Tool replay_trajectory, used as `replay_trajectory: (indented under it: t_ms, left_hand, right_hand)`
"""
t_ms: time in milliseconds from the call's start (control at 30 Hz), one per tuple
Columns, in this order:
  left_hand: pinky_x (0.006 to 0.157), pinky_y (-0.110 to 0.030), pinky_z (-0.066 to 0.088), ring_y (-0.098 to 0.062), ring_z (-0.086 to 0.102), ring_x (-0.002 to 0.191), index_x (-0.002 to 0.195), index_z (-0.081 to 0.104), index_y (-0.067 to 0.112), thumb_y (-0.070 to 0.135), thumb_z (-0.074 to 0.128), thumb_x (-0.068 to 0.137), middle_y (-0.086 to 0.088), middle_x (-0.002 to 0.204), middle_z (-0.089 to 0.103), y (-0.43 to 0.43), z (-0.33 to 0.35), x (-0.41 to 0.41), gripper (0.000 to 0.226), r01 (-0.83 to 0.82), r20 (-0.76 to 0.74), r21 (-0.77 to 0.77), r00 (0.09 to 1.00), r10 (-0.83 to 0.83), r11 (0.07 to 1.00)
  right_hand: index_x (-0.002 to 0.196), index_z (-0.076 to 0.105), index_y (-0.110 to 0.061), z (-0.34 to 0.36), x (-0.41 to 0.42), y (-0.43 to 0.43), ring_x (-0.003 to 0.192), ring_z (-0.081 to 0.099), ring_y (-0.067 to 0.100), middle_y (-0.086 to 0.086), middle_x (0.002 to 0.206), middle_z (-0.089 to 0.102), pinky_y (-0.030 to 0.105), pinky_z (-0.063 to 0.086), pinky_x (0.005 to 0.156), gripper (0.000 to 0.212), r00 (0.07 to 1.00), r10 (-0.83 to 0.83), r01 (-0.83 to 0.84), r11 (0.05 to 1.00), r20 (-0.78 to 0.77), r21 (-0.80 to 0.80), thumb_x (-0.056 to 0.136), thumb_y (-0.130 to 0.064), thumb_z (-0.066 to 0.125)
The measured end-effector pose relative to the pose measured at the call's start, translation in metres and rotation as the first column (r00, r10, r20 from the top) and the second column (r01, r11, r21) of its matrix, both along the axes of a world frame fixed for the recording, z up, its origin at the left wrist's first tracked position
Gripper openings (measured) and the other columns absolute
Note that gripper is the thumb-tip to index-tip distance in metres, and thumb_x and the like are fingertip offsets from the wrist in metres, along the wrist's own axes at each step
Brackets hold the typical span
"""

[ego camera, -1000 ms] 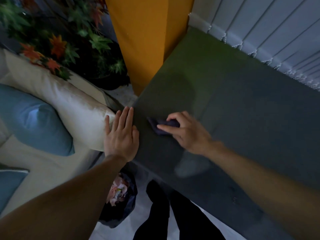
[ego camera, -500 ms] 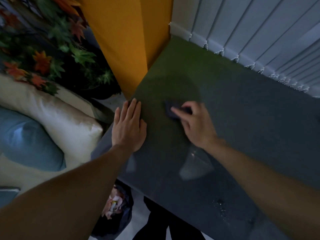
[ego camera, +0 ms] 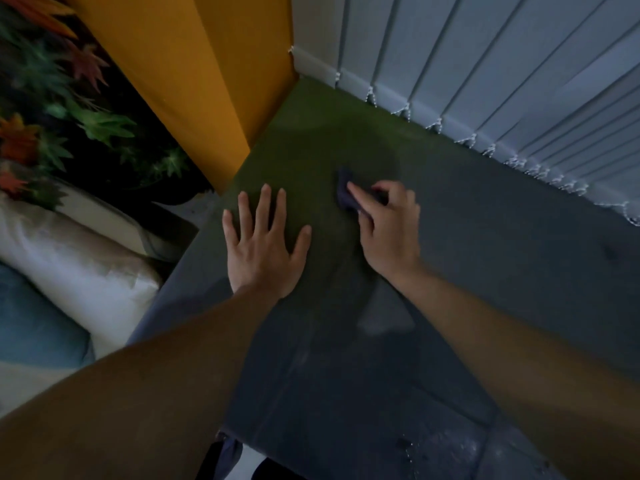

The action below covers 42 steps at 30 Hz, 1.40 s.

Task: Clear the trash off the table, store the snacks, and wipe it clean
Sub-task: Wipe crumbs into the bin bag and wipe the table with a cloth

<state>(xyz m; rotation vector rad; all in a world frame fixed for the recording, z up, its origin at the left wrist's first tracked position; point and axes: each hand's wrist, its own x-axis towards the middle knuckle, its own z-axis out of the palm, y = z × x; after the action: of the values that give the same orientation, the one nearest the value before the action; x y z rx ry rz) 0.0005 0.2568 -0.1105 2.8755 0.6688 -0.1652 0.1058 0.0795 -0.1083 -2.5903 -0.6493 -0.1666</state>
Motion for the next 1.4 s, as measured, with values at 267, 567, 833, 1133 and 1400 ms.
replay_trajectory:
  t_ms: [267, 567, 833, 1133, 1400]
  left_hand:
    - [0.122, -0.056, -0.002, -0.027, -0.014, 0.154, 0.16, 0.0, 0.033, 0.073, 0.011, 0.095, 0.006, 0.168, -0.005, -0.002, 0.003, 0.005, 0.077, -0.003, -0.043, 0.014, 0.999, 0.004, 1.0]
    - [0.122, -0.057, -0.001, -0.027, -0.012, 0.154, 0.16, 0.003, 0.032, 0.071, 0.014, 0.096, 0.005, 0.168, -0.002, 0.0, 0.003, 0.005, 0.076, 0.004, -0.047, 0.01, 0.999, -0.004, 1.0]
    - [0.123, -0.055, -0.002, -0.027, -0.011, 0.154, 0.16, 0.006, 0.032, 0.07, 0.017, 0.097, 0.004, 0.169, -0.002, 0.001, 0.002, 0.006, 0.075, 0.001, -0.031, -0.002, 1.0, -0.002, 1.0]
    - [0.123, -0.055, -0.001, -0.028, -0.007, 0.155, 0.16, 0.01, 0.03, 0.069, 0.02, 0.096, 0.004, 0.169, 0.003, 0.001, 0.002, 0.008, 0.075, 0.003, -0.016, 0.009, 1.0, -0.003, 1.0]
    - [0.123, -0.056, 0.0, -0.028, -0.005, 0.155, 0.16, 0.011, 0.031, 0.069, 0.019, 0.097, 0.004, 0.168, 0.004, 0.002, 0.0, 0.005, 0.074, 0.001, 0.002, 0.01, 1.0, -0.001, 1.0]
  right_hand:
    - [0.133, 0.062, -0.035, -0.006, 0.044, 0.017, 0.102, 0.049, 0.033, 0.006, 0.121, 0.055, 0.044, 0.038, 0.081, 0.042, 0.926, 0.374, -0.369, 0.926, 0.058, -0.079, 0.094, -0.021, 0.054]
    - [0.134, 0.06, -0.03, -0.004, 0.077, 0.047, 0.11, 0.044, 0.034, 0.01, 0.127, 0.048, 0.045, 0.04, 0.09, 0.043, 0.998, 0.065, -0.065, 0.998, 0.015, -0.027, 0.092, -0.019, 0.057]
    - [0.132, 0.063, -0.031, -0.002, 0.142, 0.005, 0.113, 0.046, 0.038, 0.012, 0.125, 0.052, 0.042, 0.04, 0.095, 0.04, 0.996, -0.068, 0.07, 0.997, 0.062, -0.033, 0.096, -0.017, 0.05]
    - [0.129, 0.065, -0.029, -0.007, 0.12, -0.02, 0.108, 0.046, 0.035, 0.011, 0.124, 0.052, 0.042, 0.04, 0.092, 0.042, 0.993, 0.073, -0.07, 0.997, 0.096, -0.037, 0.093, -0.012, 0.055]
    - [0.128, 0.066, -0.03, -0.008, 0.053, -0.005, 0.104, 0.048, 0.035, 0.008, 0.122, 0.052, 0.045, 0.042, 0.088, 0.043, 0.981, 0.195, -0.195, 0.981, 0.027, 0.021, 0.089, -0.018, 0.052]
